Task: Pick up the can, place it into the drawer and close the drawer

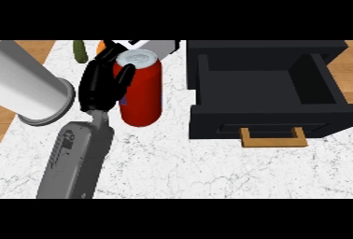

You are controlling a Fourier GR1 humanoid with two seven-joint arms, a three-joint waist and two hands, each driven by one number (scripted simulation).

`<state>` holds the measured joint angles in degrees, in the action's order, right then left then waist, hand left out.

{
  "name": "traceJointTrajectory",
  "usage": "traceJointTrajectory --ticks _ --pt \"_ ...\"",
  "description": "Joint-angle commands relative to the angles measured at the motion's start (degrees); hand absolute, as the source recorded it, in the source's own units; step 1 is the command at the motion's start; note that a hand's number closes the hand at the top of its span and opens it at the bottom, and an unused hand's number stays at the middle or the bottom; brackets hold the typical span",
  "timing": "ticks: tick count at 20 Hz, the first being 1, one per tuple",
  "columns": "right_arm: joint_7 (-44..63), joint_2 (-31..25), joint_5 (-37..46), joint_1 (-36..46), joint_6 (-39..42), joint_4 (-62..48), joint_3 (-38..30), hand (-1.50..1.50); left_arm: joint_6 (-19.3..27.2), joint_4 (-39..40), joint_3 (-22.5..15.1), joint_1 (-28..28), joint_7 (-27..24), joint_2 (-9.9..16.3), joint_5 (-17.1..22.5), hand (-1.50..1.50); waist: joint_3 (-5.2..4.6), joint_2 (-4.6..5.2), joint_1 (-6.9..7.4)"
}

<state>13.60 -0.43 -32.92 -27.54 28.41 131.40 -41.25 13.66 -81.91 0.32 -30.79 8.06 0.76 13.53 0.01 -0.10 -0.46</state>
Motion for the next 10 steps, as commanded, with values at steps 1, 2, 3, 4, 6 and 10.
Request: traceJointTrajectory --ticks 1,2,3,4,6,10 --pt "-1.3 0.4 2.6 -2.1 -4.1 2.0 5.9 -1.50 4.8 1.9 -1.7 -6.6 2.8 -0.7 -1.6 1.50 0.01 0.06 -0.37" --pt "-2.2 -0.5 0.7 0.8 1.1 -2.7 -0.4 -1.50 6.8 5.8 -2.1 -10.6 1.8 -0.7 -2.5 1.50 0.02 0.13 -0.58" --pt "-1.7 0.4 1.3 1.0 1.3 -3.4 1.0 -1.50 6.2 4.7 -2.8 -9.6 1.6 -0.7 -1.8 1.50 0.01 0.10 -0.29" --pt "0.0 0.4 1.8 -1.0 -1.4 2.1 2.3 -1.50 9.5 5.1 -5.4 -9.6 1.2 -0.7 -1.2 1.50 -0.01 0.08 -0.45" --pt "0.4 0.1 0.8 1.1 0.2 -1.7 0.4 -1.50 8.2 8.8 -4.0 -12.7 0.9 -0.8 0.4 1.50 0.00 0.13 -0.44" --pt "0.9 -1.3 -1.9 0.2 0.8 -1.1 -0.8 -1.50 14.3 9.2 -7.7 -18.0 4.4 -0.8 -0.2 1.50 0.01 0.05 -0.60"
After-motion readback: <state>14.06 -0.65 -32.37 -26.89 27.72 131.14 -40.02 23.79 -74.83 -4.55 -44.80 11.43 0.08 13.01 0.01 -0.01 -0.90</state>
